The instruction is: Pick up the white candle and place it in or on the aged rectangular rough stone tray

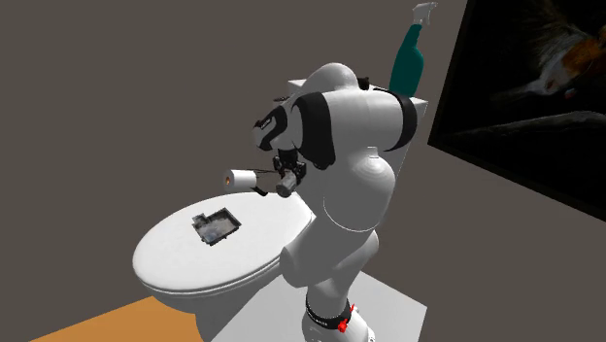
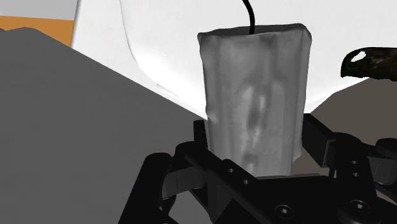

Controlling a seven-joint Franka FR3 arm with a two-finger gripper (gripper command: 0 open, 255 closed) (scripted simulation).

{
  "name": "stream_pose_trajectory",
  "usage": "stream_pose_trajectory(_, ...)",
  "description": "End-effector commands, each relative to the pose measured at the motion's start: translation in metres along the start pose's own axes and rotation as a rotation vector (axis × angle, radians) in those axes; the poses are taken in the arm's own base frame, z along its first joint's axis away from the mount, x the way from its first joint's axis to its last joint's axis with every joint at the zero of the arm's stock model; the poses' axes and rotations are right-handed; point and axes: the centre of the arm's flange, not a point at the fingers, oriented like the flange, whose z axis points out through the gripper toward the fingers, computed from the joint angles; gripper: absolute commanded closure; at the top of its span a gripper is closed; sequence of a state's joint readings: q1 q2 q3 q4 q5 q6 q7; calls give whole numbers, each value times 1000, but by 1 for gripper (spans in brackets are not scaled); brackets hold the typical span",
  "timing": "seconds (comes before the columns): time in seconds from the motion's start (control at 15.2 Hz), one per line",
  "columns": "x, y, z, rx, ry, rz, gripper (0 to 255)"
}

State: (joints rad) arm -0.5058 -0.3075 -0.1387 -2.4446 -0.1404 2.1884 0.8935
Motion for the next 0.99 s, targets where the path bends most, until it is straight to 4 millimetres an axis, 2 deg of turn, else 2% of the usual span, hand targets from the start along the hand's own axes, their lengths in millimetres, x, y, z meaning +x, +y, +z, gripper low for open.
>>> stream_pose_trajectory(0.0, 1, 1, -11, 0, 0, 0, 255)
stream_pose_trajectory(0.4, 4, 1, -40, 0, 0, 0, 255)
stream_pose_trajectory(0.92, -83, -57, -52, 0, 0, 0, 255)
